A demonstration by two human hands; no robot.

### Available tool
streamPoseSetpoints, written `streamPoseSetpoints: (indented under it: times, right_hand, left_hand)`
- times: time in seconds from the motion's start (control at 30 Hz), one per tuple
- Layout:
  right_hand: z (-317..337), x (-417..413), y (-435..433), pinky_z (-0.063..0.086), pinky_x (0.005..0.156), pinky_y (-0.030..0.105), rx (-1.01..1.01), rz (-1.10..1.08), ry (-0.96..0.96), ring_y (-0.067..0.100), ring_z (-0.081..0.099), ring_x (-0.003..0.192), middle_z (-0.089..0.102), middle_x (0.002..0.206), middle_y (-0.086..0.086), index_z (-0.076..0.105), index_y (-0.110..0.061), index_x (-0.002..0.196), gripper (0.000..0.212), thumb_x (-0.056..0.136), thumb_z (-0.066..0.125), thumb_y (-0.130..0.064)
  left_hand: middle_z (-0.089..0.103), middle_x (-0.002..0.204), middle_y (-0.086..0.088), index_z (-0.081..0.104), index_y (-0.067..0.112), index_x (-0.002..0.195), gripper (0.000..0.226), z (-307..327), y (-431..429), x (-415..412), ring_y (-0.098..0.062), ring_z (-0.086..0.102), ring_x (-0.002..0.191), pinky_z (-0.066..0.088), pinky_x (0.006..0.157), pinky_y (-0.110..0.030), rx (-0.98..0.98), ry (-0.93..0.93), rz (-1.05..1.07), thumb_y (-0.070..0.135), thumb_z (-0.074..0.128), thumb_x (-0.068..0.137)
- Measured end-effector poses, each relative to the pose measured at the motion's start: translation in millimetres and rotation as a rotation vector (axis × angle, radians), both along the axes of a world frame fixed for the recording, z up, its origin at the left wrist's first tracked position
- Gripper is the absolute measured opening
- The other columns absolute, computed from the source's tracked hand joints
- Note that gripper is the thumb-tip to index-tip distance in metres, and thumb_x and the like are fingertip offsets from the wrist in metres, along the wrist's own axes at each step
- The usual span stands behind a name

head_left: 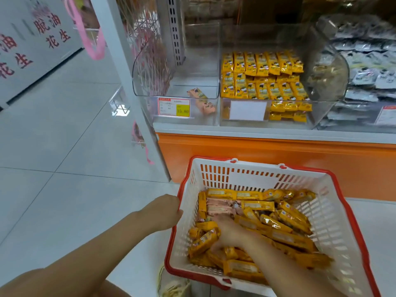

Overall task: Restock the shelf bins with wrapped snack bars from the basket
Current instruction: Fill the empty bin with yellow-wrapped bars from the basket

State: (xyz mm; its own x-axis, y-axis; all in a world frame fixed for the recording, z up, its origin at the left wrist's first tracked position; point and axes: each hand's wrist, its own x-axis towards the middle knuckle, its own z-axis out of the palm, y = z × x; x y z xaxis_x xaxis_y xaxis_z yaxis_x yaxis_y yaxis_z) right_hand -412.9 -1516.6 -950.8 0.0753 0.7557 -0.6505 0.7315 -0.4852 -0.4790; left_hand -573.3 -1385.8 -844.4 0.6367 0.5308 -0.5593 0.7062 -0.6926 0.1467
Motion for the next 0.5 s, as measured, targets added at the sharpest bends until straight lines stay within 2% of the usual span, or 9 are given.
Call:
streamPoseSetpoints:
  times: [0.07, 0.17, 0.3, 0.4, 0.5]
  right_hand:
    - [-15.4, -2.0, 3.6, 0.023, 0.116, 0.046, -0.075, 0.055, -0.034, 0.033, 0.013, 0.145, 0.006, 0.16, 0.008, 0.007, -0.03, 0.154, 0.118, 0.066, 0.084, -0.046]
    - [-25.6, -1.1, 8.2, 0.028, 0.114, 0.049, -0.091, 0.047, -0.064, 0.036, 0.02, 0.141, 0.015, 0.157, 0.008, 0.019, -0.036, 0.151, 0.11, 0.064, 0.084, -0.05]
    - [-30.3, 0.8, 9.3, 0.038, 0.106, 0.041, -0.06, 0.054, 0.022, 0.027, 0.038, 0.133, 0.038, 0.147, 0.001, 0.047, -0.042, 0.136, 0.074, 0.07, 0.08, -0.047]
    - [-30.9, -0.5, 6.6, 0.042, 0.101, 0.036, -0.032, -0.015, 0.104, 0.021, 0.046, 0.128, 0.047, 0.143, -0.004, 0.056, -0.04, 0.129, 0.064, 0.071, 0.08, -0.041]
    - [-26.4, 6.8, 6.2, 0.046, 0.082, 0.025, -0.009, -0.102, 0.142, 0.021, 0.054, 0.116, 0.058, 0.126, -0.002, 0.065, -0.031, 0.117, 0.046, 0.074, 0.08, -0.033]
  left_hand:
    - [0.062, 0.111, -0.009, 0.057, 0.008, 0.114, 0.035, 0.6, 1.6, 2.4, -0.021, 0.06, 0.098, 0.048, 0.082, -0.029, 0.023, 0.011, -0.02, 0.032, 0.037, 0.1]
    - [0.062, 0.106, -0.009, 0.059, 0.007, 0.106, 0.034, 3.5, 4.8, 4.5, -0.021, 0.06, 0.095, 0.048, 0.08, -0.029, 0.033, 0.006, -0.023, 0.033, 0.037, 0.1]
    - [0.062, 0.105, -0.009, 0.058, 0.007, 0.105, 0.033, 4.5, 7.9, 6.1, -0.021, 0.06, 0.094, 0.049, 0.08, -0.029, 0.02, 0.025, -0.023, 0.033, 0.039, 0.1]
    - [0.061, 0.109, -0.008, 0.058, 0.008, 0.111, 0.034, 7.6, 7.3, 9.2, -0.021, 0.06, 0.098, 0.048, 0.08, -0.027, -0.004, 0.054, -0.026, 0.034, 0.039, 0.1]
    - [0.06, 0.101, -0.007, 0.056, 0.009, 0.102, 0.03, 13.1, 6.7, 12.5, -0.019, 0.058, 0.09, 0.044, 0.074, -0.025, -0.02, 0.077, -0.031, 0.034, 0.04, 0.1]
